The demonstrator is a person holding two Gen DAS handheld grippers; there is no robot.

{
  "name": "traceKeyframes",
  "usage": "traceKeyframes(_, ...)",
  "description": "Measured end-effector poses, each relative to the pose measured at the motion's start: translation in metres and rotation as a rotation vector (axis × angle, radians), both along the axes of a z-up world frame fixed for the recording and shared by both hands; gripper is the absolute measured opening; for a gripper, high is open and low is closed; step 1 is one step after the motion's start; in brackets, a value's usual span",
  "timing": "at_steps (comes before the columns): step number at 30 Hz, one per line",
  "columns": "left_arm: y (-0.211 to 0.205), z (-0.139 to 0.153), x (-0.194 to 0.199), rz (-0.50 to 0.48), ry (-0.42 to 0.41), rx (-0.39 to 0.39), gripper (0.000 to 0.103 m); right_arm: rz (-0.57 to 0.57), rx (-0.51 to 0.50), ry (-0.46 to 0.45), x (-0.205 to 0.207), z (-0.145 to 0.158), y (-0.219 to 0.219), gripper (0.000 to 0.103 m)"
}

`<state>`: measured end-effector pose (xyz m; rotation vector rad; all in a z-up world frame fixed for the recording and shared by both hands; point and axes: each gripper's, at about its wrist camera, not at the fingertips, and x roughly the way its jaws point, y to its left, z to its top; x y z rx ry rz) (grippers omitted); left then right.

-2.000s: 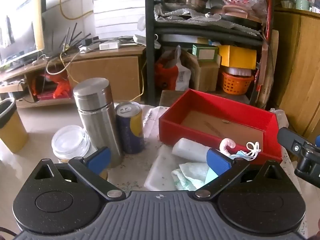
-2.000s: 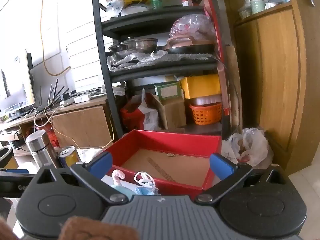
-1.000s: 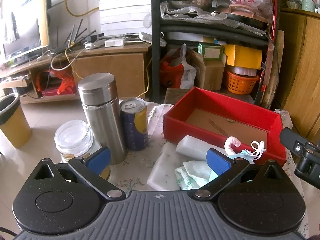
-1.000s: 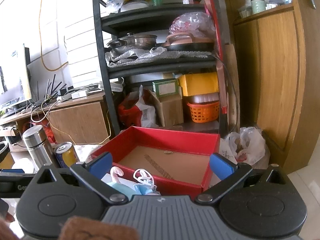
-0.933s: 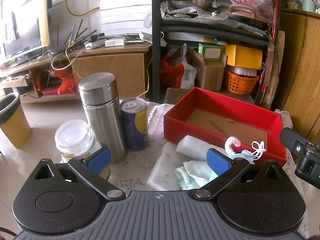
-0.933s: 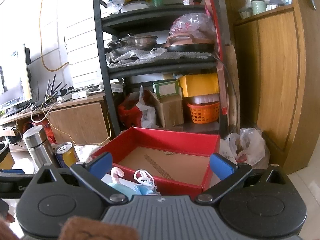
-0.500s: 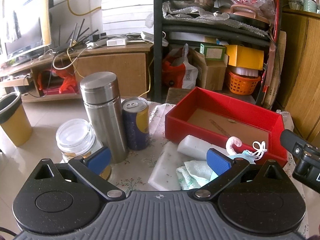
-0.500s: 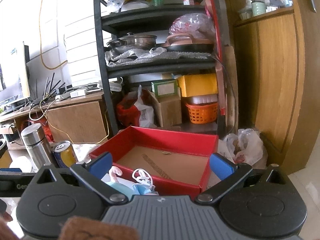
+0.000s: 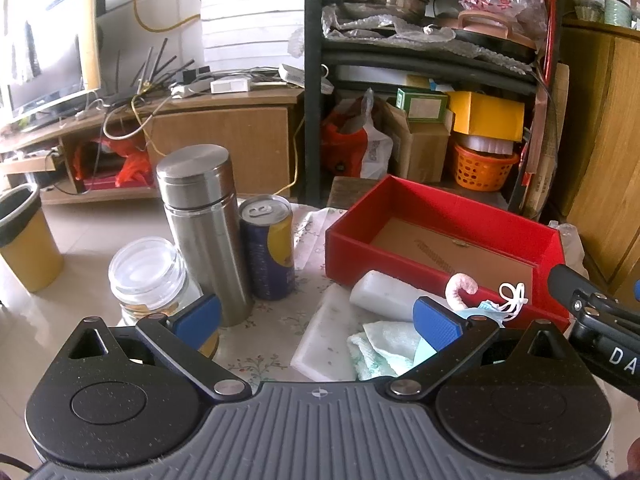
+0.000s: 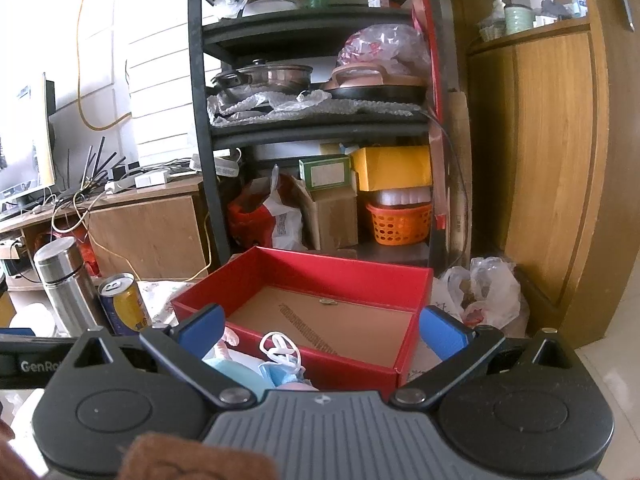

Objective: Organize soft objects

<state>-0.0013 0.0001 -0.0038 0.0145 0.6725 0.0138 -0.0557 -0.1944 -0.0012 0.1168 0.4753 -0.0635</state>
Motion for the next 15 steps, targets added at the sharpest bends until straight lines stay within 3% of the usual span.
traceKeyframes(15,-0.0027,0.0014,-0.0015,-0.01,0.001,0.001,0.097,-0.01,-0.005,0.011,0.0014,-0.0032,0.0008,0.079)
